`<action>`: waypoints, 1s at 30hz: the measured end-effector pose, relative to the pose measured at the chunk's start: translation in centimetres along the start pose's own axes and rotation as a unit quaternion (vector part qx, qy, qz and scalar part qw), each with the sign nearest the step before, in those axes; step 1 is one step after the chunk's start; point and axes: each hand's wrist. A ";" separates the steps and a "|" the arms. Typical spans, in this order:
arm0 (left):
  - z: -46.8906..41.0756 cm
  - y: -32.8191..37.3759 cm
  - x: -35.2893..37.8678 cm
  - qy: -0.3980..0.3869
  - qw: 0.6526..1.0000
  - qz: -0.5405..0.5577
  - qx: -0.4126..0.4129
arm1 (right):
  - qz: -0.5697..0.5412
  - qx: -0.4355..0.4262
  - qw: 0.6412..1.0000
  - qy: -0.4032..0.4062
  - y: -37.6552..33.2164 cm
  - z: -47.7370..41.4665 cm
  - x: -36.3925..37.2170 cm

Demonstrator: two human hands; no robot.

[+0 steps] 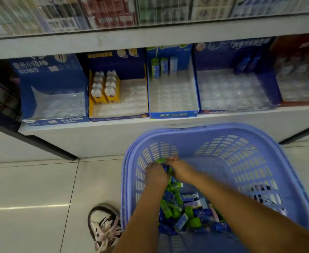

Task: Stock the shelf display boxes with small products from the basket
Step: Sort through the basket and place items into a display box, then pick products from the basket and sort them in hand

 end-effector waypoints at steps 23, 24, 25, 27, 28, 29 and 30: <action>-2.5 0.6 1.1 0.007 0.987 -0.159 -0.015 | -0.410 0.081 0.905 0.080 7.9 7.1 -5.2; -2.3 0.5 1.1 0.011 0.989 -0.143 -0.018 | -0.444 0.082 0.888 0.089 7.9 7.7 -5.8; -2.0 0.4 1.1 0.017 0.991 -0.129 -0.019 | -0.462 0.083 0.877 0.102 7.9 8.3 -6.4; -1.5 0.4 0.8 0.029 0.995 -0.098 -0.013 | -0.495 0.079 0.856 0.127 7.7 9.5 -7.8; -1.1 0.5 0.4 0.029 0.996 -0.084 -0.012 | -0.509 0.072 0.847 0.133 7.6 10.2 -8.5; -0.8 0.8 -0.1 0.026 0.998 -0.059 -0.020 | -0.515 0.063 0.844 0.138 7.4 10.9 -9.2; -0.4 1.1 -0.7 0.025 0.999 -0.020 -0.031 | -0.515 0.054 0.843 0.144 7.3 11.6 -10.0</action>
Point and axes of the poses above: each hand's wrist, its own z-axis away from the middle knuckle, its own x-axis out of the palm, y = z × x, and after that the axes turned 7 degrees about z, right-handed
